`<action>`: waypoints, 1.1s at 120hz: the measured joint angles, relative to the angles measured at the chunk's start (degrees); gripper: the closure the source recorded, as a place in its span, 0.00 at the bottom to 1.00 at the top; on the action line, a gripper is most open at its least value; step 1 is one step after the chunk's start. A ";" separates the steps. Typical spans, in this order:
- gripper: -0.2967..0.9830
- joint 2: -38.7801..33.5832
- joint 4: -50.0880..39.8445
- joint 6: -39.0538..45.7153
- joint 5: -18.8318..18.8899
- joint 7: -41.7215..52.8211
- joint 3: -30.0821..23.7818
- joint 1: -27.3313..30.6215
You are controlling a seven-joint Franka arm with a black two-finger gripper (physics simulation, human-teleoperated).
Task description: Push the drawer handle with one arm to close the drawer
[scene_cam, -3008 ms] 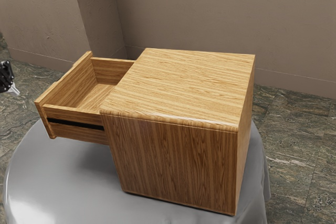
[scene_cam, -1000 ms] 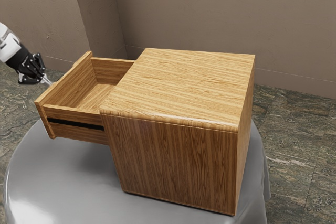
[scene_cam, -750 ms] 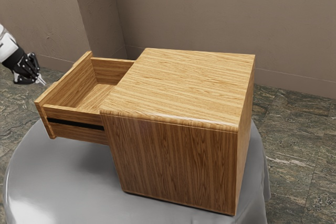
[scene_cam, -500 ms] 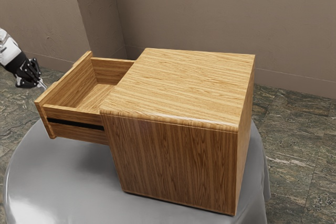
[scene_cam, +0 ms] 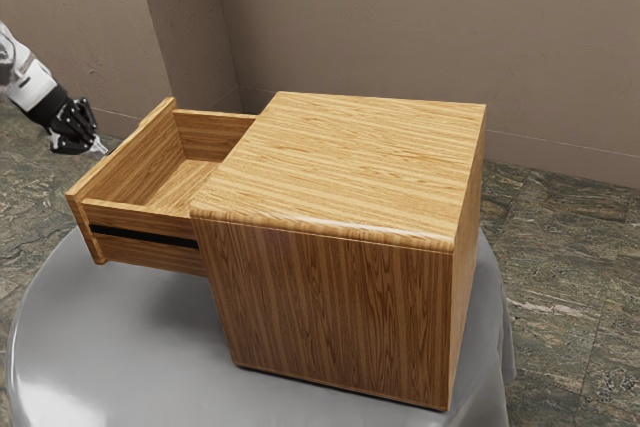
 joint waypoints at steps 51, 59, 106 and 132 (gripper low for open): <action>0.85 -1.28 -1.44 -2.57 -1.55 0.61 0.53 -4.91; 0.85 -1.03 -1.11 -2.72 -1.78 0.60 0.48 -4.92; 0.85 -0.84 -1.34 -2.95 -2.87 0.38 0.50 -8.06; 0.85 -0.17 -0.87 -2.64 -3.99 0.02 0.43 -10.47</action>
